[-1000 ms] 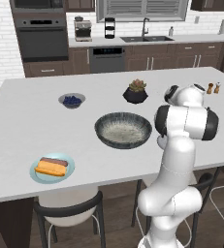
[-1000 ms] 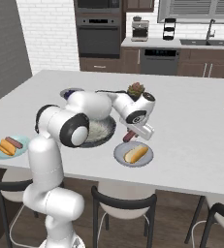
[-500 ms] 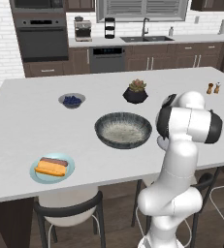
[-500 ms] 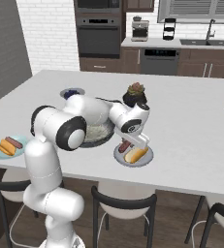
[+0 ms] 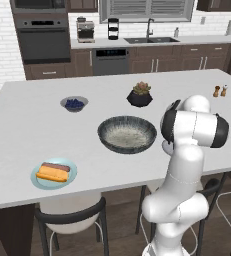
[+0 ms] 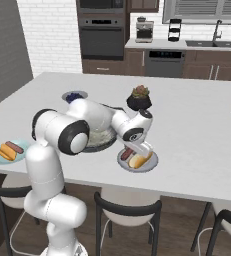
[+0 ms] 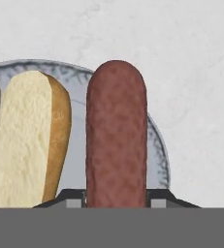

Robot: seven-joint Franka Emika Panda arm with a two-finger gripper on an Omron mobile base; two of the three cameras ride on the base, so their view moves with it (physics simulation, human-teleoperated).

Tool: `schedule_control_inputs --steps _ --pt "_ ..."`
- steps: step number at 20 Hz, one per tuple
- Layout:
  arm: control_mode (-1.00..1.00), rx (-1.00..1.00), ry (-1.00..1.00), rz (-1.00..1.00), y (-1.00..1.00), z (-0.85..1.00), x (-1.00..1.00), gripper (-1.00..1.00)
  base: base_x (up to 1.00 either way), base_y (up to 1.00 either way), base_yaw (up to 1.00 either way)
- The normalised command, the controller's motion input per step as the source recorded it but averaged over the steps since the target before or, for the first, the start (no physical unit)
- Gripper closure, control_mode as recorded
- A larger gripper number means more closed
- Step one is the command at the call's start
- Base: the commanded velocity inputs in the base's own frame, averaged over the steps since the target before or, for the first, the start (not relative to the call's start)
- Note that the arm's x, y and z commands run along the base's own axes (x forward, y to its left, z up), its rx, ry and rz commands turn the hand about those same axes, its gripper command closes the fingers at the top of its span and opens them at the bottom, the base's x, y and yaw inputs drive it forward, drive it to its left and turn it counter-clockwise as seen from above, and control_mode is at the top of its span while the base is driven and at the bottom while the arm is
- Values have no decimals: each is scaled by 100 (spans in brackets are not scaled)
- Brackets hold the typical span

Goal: Place one bun and one sausage from the bowl on each plate.

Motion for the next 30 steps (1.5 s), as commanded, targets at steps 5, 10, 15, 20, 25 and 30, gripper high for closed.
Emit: schedule_control_inputs --steps 5,10,15,20,25,30 --pt "-100 1 0 0 -9 -2 0 -100 0 0 0" --pt "-100 0 1 0 0 0 0 -100 0 0 0" --pt "-100 0 0 0 0 3 -5 -100 0 0 0" --pt "-100 0 -1 -2 -3 44 -9 -100 0 0 0" --pt "-100 0 0 0 0 73 -7 -100 0 0 0" --pt "-100 -1 -1 0 2 91 -38 -100 0 0 0"
